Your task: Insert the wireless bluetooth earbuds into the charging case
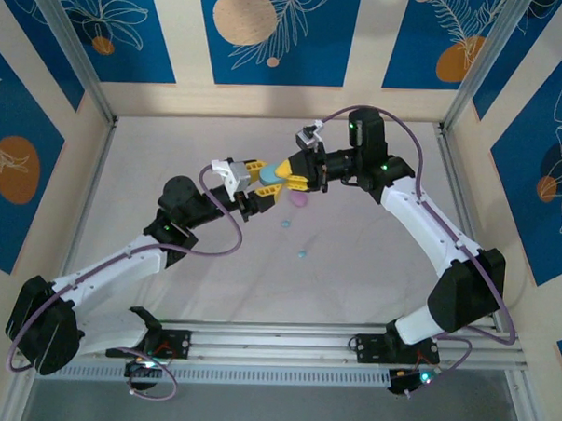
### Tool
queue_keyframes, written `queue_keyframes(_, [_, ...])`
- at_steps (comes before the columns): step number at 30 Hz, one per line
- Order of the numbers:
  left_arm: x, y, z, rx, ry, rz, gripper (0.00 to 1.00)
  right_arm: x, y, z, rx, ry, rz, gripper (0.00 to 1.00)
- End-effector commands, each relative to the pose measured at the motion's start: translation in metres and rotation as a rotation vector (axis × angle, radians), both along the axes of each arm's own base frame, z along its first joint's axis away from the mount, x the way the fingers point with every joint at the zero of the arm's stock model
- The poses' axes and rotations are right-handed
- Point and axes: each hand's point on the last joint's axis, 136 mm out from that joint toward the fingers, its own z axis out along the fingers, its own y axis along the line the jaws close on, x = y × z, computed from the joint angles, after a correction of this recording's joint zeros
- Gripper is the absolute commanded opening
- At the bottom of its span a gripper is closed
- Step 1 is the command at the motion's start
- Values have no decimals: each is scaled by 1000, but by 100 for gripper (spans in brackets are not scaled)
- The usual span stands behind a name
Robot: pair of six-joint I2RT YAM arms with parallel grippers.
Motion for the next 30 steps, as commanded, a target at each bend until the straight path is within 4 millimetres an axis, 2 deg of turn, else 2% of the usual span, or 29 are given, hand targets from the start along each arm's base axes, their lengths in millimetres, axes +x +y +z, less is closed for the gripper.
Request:
queue_keyframes(1, [-12,-6,18,-25,-41,-63,48,-7,-3,10,16,-27,-3,6])
queue_keyframes(11, [-11,-6,19,-32,-37,-61,52,-5,-4,7,20,-24,-15,6])
queue_keyframes(21, [-11,-5,21,-40,-30,-62,36,-4,-6,4,13,-18,-27,7])
queue_keyframes(26, [-12,-6,21,-43,-26,-70,29,0,-11,1,-7,-49,-62,22])
queue_keyframes(30, [-16,-8,20,-34,-16,-100,26,7,-21,5,-43,-143,-144,43])
